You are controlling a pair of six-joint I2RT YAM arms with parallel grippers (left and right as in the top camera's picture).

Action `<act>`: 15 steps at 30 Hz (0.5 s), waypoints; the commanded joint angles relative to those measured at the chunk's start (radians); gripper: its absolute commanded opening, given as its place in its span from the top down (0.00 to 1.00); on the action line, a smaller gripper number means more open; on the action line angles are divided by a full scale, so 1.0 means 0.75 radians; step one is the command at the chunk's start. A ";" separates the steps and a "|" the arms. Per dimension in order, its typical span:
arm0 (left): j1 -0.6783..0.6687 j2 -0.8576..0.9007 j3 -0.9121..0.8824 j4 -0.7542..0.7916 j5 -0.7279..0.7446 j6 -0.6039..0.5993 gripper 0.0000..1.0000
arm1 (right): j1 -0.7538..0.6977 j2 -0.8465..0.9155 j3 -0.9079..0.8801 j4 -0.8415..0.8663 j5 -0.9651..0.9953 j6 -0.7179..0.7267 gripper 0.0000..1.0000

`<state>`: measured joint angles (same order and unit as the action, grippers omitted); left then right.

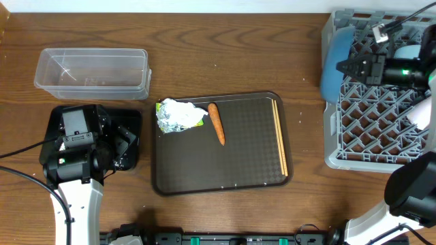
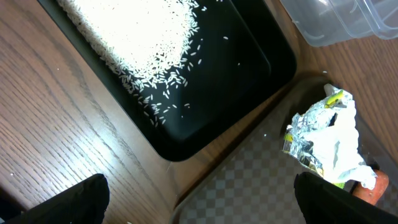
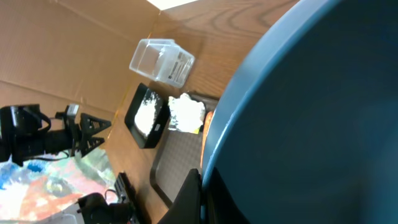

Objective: Sort waste into correct bins and load items into the dishwasher rack
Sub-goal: 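Lift the teal plate with the right gripper over the dish rack, then lower the teal plate upright into the rack slots with the right gripper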

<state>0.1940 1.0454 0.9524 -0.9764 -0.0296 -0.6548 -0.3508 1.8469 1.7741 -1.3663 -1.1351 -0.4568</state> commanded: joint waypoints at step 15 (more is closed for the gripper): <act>0.005 0.002 0.027 -0.004 -0.011 -0.007 0.02 | -0.091 -0.024 -0.033 -0.015 0.019 -0.017 0.99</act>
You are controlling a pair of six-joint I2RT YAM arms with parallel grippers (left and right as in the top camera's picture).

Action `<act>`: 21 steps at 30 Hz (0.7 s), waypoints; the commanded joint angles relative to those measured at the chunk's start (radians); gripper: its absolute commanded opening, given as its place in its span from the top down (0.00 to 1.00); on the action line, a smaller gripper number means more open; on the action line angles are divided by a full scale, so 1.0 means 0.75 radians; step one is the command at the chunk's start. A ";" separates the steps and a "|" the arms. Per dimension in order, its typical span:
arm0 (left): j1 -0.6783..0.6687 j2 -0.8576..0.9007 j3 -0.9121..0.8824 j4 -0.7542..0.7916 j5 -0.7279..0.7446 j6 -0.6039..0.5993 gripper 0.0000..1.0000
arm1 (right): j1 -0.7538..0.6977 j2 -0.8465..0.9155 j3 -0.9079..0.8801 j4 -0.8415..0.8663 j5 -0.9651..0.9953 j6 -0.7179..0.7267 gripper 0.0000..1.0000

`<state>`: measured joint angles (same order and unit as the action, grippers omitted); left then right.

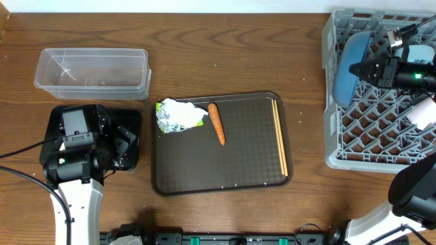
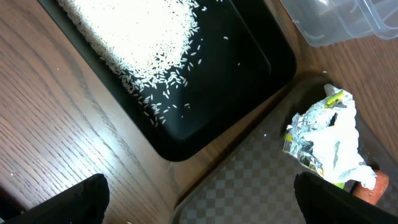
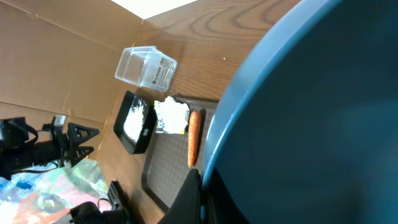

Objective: Sort waste into correct bins and load items into the dishwasher rack
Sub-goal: 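Lower the teal plate upright into the rack slots with the right gripper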

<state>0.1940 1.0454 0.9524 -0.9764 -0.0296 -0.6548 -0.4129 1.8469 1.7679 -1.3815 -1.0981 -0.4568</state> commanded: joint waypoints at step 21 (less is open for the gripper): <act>0.005 0.002 0.027 -0.004 -0.011 -0.008 0.02 | -0.042 -0.024 -0.145 0.178 -0.219 0.036 0.99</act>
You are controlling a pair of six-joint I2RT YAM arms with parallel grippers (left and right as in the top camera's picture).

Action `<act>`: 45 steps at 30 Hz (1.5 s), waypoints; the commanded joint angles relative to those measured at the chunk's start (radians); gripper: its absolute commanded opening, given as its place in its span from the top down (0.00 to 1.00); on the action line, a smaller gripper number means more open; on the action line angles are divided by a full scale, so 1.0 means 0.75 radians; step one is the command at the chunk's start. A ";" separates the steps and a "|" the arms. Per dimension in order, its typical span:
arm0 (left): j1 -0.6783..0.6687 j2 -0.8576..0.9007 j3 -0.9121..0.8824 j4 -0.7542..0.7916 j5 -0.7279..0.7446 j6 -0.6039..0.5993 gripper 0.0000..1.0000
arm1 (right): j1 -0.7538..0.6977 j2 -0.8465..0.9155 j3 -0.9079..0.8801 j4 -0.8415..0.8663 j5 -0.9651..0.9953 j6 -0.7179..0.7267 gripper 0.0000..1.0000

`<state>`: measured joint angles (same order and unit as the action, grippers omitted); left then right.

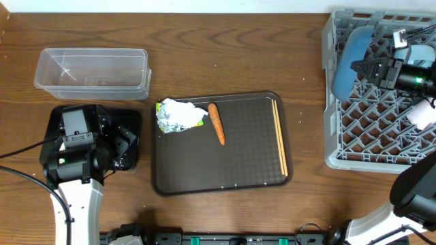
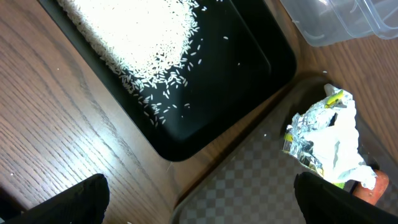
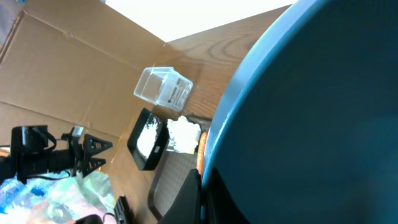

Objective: Sort waste into correct bins and load items into the dishwasher rack
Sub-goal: 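Lower the teal plate upright into the rack slots with the right gripper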

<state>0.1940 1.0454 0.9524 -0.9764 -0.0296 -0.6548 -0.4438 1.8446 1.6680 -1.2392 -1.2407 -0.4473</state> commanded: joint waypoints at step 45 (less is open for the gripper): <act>0.005 0.002 0.027 -0.004 -0.011 -0.007 0.02 | -0.052 -0.193 -0.002 -0.138 1.030 0.700 0.99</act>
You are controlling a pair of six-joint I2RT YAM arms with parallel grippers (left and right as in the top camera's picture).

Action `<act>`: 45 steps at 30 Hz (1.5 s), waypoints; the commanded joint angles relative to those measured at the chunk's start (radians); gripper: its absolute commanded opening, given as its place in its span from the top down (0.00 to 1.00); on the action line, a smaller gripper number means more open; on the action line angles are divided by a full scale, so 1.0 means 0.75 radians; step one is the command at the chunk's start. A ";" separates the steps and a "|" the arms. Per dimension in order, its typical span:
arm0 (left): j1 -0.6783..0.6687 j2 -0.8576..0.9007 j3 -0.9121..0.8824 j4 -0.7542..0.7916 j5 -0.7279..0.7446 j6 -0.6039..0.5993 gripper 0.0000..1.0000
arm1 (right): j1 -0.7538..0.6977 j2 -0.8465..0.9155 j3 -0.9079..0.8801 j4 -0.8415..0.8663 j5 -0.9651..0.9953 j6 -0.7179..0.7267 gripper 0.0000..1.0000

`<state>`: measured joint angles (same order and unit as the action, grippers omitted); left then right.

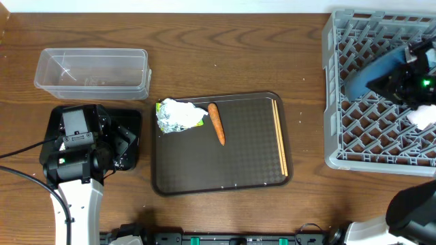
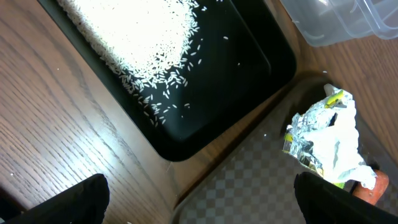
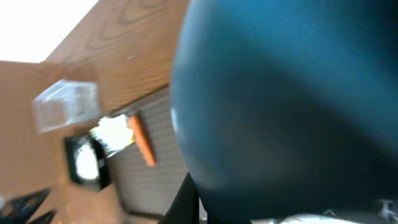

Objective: Sort waste into correct bins and load items into the dishwasher rack
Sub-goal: 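Lower the teal plate upright into the rack slots with the right gripper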

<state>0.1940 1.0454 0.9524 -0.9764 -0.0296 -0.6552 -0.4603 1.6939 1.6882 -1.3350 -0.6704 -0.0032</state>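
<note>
A blue plate (image 1: 371, 72) hangs tilted over the middle of the grey dishwasher rack (image 1: 330, 109), with my right gripper (image 1: 396, 79) shut on its edge. In the right wrist view the plate (image 3: 292, 99) fills most of the frame, and one dark finger (image 3: 188, 200) shows below it. On the brown tray (image 1: 231, 163) lie a crumpled foil wad (image 1: 176, 115), a carrot (image 1: 216, 123) and chopsticks (image 1: 279, 136). My left gripper (image 2: 200, 198) is open over the tray's left edge, next to the black bin (image 2: 242, 68) with rice in it.
A clear plastic container (image 1: 92, 71) stands at the back left, behind the black bin (image 1: 131, 120). The rack's raised walls (image 1: 340, 162) ring the right side of the table. A white object (image 1: 422, 116) lies in the rack under the right arm.
The blue plate, which stood on edge near the rack's back left, now sits tilted further right over the rack's middle, still in my right gripper. My left arm has not moved.
My right gripper held the blue plate at the rack's left wall. Then the plate was just inside the rack, then slightly further back. Now it is tilted over the middle of the rack. The tray items and my left arm stayed as they were.
</note>
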 commanded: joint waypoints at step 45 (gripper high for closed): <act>0.005 0.002 0.027 -0.004 -0.011 -0.007 0.02 | 0.057 -0.007 -0.265 0.710 -0.386 -0.006 0.99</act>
<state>0.1940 1.0454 0.9524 -0.9764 -0.0296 -0.6552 -0.4267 1.6947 1.4876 -0.7940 -0.9890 -0.0292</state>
